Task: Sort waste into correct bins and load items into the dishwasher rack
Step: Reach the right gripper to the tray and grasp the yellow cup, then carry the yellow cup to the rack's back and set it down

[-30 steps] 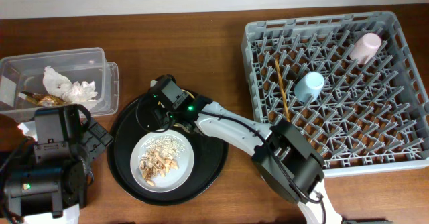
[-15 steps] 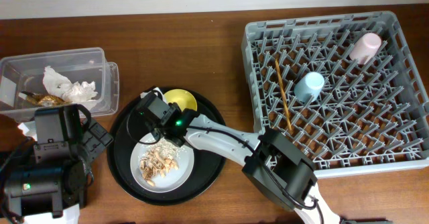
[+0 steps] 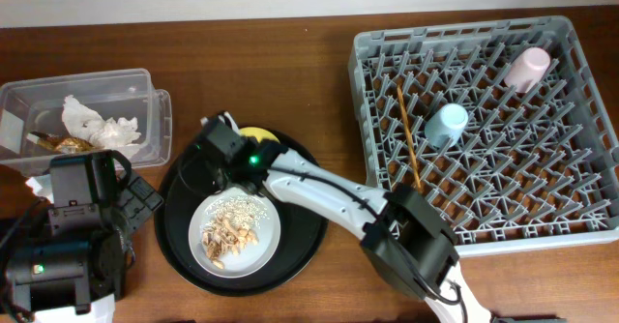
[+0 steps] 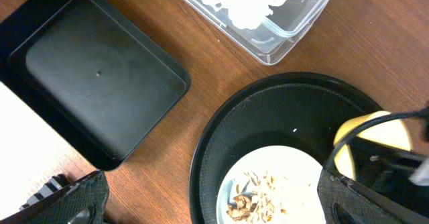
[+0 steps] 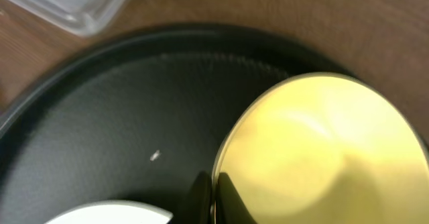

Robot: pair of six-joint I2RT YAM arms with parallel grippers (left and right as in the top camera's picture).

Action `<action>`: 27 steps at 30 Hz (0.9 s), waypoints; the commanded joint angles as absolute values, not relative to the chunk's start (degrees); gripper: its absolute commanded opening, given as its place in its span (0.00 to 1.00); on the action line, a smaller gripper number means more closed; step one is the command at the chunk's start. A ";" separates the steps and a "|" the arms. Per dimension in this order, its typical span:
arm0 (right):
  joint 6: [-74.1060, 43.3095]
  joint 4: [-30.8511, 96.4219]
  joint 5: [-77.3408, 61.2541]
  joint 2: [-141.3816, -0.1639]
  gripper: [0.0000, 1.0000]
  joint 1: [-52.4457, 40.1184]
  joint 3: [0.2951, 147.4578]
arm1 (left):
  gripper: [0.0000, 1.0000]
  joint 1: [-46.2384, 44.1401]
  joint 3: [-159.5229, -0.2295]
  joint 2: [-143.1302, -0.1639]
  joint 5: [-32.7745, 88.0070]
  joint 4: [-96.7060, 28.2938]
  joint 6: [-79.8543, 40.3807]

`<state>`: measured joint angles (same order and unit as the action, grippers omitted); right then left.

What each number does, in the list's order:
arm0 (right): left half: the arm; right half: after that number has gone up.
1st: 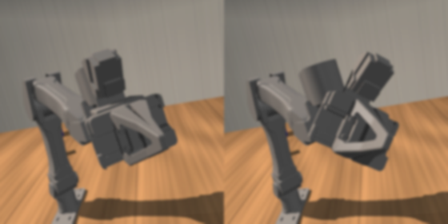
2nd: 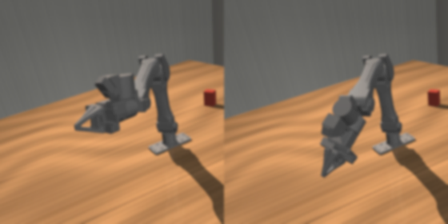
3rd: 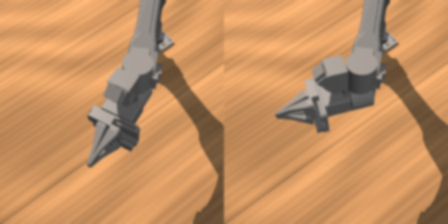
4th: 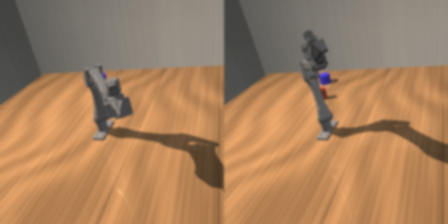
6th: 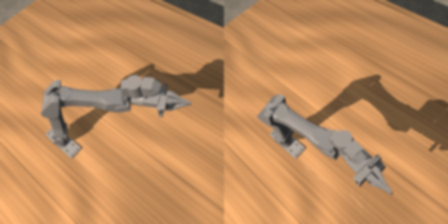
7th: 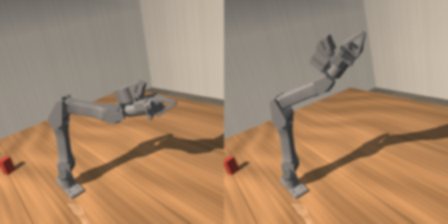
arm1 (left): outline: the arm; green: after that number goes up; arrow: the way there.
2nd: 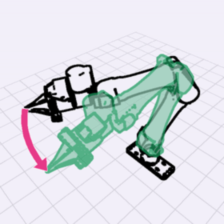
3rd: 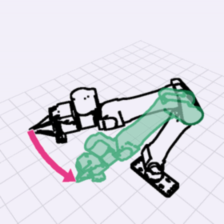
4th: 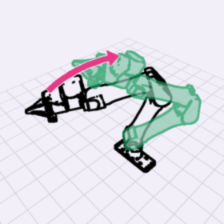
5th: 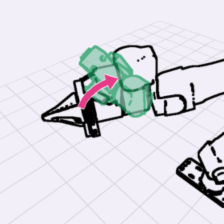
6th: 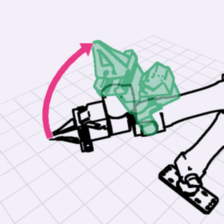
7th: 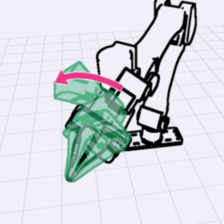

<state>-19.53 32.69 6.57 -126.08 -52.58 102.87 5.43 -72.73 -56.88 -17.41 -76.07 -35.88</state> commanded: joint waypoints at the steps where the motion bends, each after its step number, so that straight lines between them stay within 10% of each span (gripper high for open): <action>1: -20.58 40.77 5.61 -119.57 0.04 -48.27 113.30 | 0.99 5.76 -73.34 -56.93 -17.80 -75.99 -36.45; 8: -22.96 54.41 -2.22 -110.37 0.04 -27.68 118.45 | 0.99 5.76 -73.34 -56.93 -17.80 -75.99 -36.45; 15: -14.98 54.63 -41.85 -113.95 0.04 0.45 118.39 | 0.99 5.76 -73.34 -56.93 -17.80 -75.99 -36.45; 27: -25.63 44.05 -71.00 -130.45 0.04 13.67 118.41 | 0.99 5.76 -73.34 -56.93 -17.80 -75.99 -36.45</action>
